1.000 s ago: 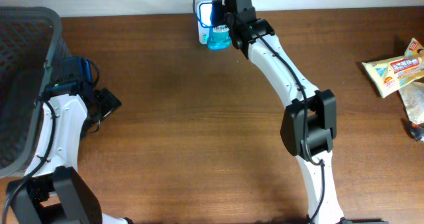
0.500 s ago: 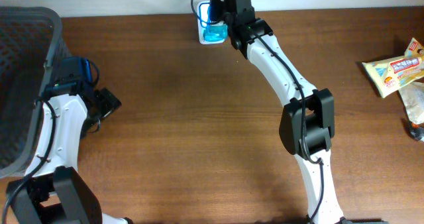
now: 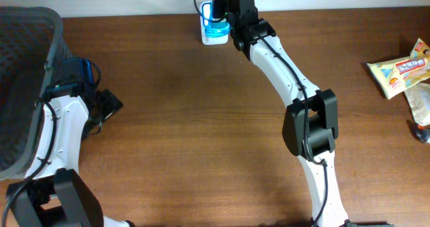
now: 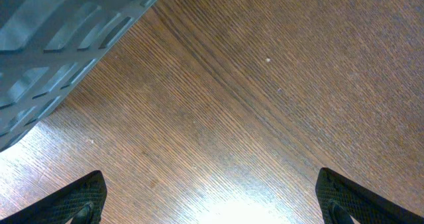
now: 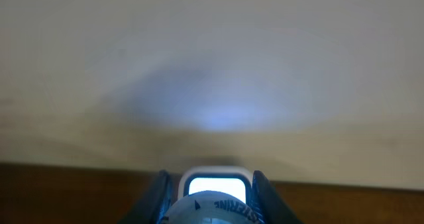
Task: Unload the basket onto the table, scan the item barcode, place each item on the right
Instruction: 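Hold the bottle up in front of the scanner window, then carry the bottle right and drop it on the right pile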
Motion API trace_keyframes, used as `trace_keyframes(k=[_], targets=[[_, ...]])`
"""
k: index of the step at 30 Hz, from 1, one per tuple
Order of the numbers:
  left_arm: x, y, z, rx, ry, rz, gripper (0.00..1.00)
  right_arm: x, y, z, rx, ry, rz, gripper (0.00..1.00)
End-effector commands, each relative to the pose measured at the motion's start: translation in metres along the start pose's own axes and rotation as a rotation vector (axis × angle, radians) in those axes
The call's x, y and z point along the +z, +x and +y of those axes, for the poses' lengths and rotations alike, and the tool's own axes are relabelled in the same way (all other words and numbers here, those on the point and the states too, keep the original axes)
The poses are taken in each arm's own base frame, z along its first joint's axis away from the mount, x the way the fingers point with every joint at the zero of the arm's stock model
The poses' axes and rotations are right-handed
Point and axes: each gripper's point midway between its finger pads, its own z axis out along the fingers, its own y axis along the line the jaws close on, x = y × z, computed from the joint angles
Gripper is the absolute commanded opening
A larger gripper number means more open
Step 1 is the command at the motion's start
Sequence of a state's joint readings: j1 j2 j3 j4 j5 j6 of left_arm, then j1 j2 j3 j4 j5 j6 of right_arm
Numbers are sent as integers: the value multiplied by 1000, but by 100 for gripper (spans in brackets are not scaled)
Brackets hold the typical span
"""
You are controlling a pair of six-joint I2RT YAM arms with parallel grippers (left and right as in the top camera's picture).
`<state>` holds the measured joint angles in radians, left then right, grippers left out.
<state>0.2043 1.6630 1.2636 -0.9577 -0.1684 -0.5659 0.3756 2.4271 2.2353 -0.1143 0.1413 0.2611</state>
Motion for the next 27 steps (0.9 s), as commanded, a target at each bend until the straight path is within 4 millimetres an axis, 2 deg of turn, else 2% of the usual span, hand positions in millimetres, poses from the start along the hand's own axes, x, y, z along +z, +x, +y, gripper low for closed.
trace_keyframes(k=[1,3,10,13,15,18,19,21,24,27], targets=[[3,0,3,-9,-11,6,99,-11,-48,8,34,-10,-136,4],[3,0,3,-8,-11,6,99,-11,-52,8,37,-14,-152,4],[3,0,3,-8,-11,6,99,-10,-47,7,34,-8,-134,4],[3,0,3,-8,-11,6,99,-18,-62,6,39,-7,-160,4],[3,0,3,-8,-11,5,99,-30,-83,-4,49,26,-200,4],[3,0,3,-8,-11,6,99,-49,-109,-32,62,124,-228,4],[3,0,3,-8,-11,6,99,-60,-118,-55,67,199,-223,4],[3,0,3,-8,-11,6,99,-73,-123,-91,70,300,-195,4],[3,0,3,-8,-11,6,99,-89,-119,-144,69,426,-124,4],[3,0,3,-9,-11,6,99,-104,-99,-214,76,557,-9,4]])
